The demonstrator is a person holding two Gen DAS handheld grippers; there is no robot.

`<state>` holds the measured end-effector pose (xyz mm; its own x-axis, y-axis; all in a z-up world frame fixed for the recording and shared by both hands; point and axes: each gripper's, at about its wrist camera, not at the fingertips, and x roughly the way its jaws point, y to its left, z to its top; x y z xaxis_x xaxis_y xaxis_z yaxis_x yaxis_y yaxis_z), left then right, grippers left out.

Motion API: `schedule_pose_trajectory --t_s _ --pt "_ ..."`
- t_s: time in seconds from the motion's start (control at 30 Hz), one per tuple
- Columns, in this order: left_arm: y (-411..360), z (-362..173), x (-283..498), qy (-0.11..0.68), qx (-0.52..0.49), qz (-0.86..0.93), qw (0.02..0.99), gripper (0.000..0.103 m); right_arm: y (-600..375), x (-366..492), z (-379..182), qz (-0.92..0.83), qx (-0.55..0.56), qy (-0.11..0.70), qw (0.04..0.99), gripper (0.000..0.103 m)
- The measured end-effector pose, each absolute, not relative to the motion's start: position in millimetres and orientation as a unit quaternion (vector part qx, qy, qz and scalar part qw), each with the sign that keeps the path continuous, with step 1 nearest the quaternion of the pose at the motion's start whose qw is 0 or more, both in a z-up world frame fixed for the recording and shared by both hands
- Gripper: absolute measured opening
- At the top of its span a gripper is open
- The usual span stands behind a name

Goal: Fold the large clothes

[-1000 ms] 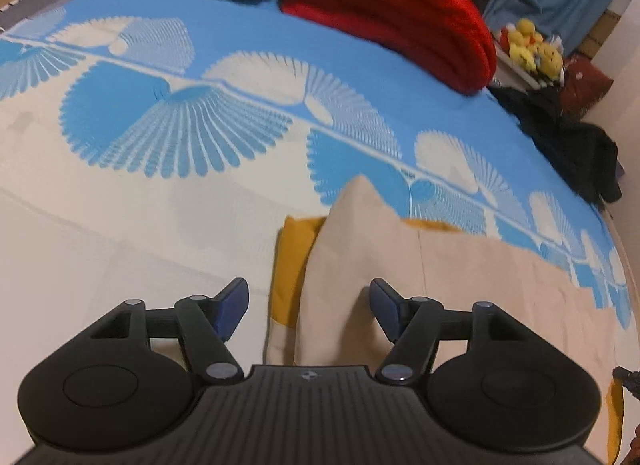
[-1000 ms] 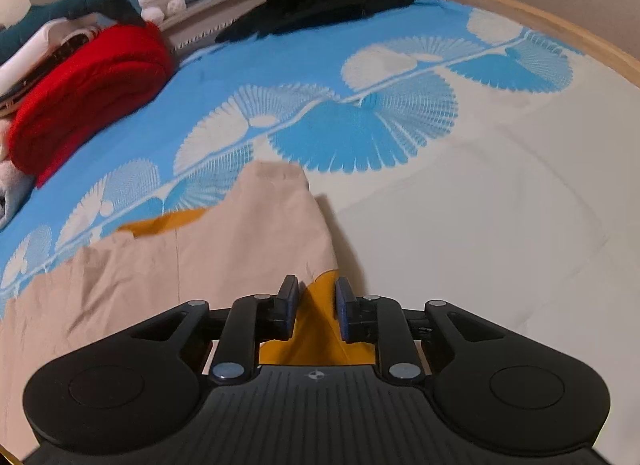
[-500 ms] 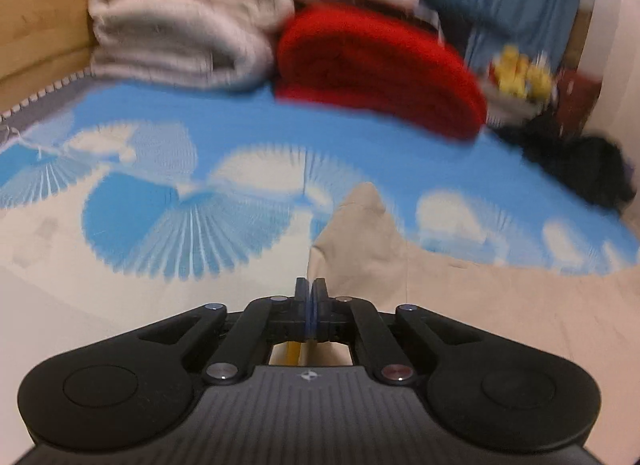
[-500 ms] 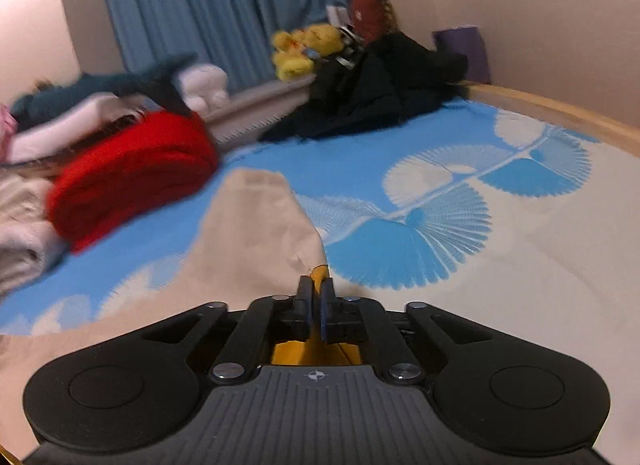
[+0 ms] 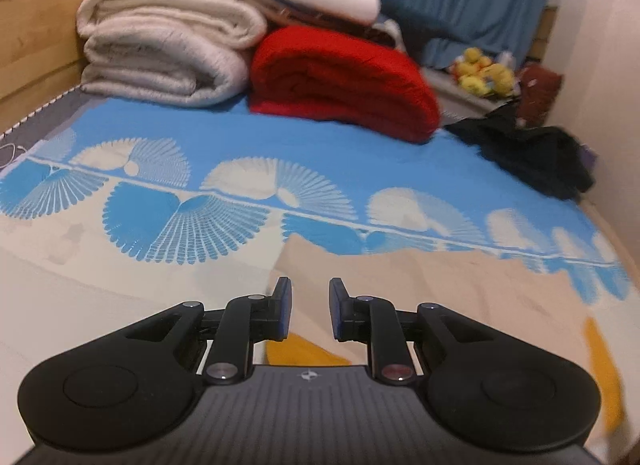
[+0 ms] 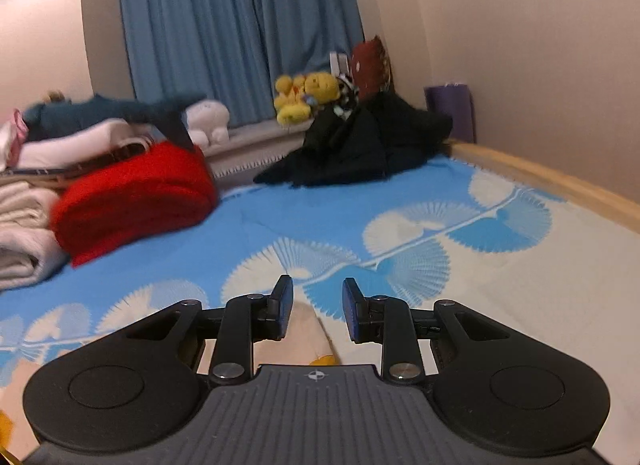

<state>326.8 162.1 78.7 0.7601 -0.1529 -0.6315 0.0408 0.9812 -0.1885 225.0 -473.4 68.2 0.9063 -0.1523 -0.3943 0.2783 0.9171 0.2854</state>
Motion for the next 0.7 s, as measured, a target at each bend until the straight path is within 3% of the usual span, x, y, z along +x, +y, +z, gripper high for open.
schedule_pose_trajectory --t_s 0.1,0.23,0.47,0.63,0.7 --pt "167 92 282 0.335 -0.084 -0.075 0.936 0.022 -486 197 75 -0.08 0.224 0.212 0.948 0.031" --pt "174 68 242 0.342 -0.047 -0.072 0.936 0.022 -493 163 62 -0.065 0.25 0.252 0.933 0.033" --pt "189 30 252 0.443 -0.067 -0.033 0.894 0.025 -507 153 24 -0.091 0.276 0.3 0.908 0.035" --pt "183 14 255 0.492 -0.075 -0.05 0.866 0.053 -510 161 0 -0.084 0.303 0.359 0.879 0.038" --pt "185 7 256 0.503 -0.08 -0.05 0.859 0.055 -505 167 -10 -0.078 0.294 0.396 0.866 0.038"
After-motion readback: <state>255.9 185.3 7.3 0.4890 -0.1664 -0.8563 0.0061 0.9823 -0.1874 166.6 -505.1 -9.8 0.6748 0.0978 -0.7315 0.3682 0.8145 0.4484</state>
